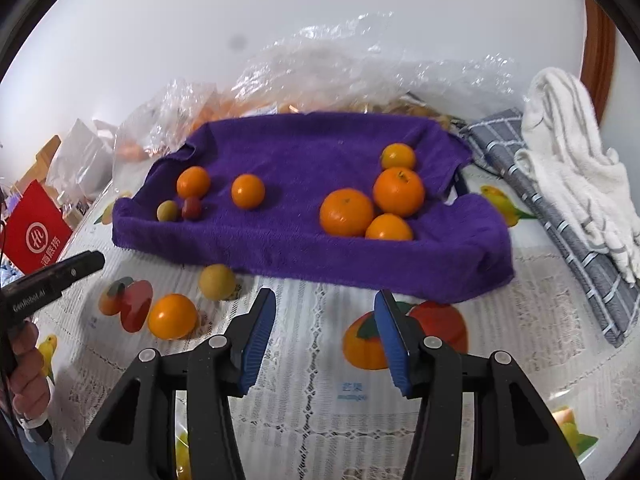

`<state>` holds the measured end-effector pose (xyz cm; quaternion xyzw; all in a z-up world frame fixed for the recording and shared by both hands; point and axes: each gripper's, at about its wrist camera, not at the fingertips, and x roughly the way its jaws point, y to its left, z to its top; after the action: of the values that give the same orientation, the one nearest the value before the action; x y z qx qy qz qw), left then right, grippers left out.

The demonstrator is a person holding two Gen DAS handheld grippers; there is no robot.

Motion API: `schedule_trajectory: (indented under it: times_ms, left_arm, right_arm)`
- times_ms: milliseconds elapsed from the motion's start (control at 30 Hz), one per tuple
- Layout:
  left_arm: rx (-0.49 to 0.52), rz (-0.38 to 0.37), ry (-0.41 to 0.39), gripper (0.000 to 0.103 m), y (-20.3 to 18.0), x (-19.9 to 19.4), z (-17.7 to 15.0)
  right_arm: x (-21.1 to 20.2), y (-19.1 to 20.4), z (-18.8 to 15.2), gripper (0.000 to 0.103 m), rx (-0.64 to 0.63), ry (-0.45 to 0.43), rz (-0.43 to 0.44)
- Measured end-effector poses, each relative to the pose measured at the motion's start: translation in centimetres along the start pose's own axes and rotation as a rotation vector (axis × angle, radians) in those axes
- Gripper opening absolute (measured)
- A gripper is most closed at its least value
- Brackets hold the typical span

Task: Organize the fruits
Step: 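Grasp a yellow-green fruit with the right tool while the left tool grasps an oval orange fruit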

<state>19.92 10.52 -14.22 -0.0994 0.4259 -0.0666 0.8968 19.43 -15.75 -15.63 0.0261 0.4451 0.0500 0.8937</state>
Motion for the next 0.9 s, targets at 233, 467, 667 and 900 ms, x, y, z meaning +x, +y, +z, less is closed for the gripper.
schedule_trajectory:
  times_ms: [233, 467, 667, 900]
  left_arm:
    - [-0.072, -0.012, -0.021, 0.03, 1.4, 0.0, 0.3]
    - [-0.111, 0.0, -0.044, 0.03, 2.3, 0.0, 0.5]
    - [-0.113, 0.0, -0.042, 0.03, 2.4, 0.2, 0.5]
    - [-0.027, -0.01, -0.036, 0.03, 0.6, 0.6, -0.2]
  right_arm:
    - [0.5, 1.6, 0.0, 0.051, -0.043, 0.003, 0.074]
    - [2.2, 5.1, 1.1, 0.043, -0.112, 0.025, 0.102]
    - [4.3, 6.3, 1.6, 0.028, -0.099, 0.083, 0.152]
    - [2.5, 4.1, 1.0, 0.027, -0.057, 0.035, 0.144]
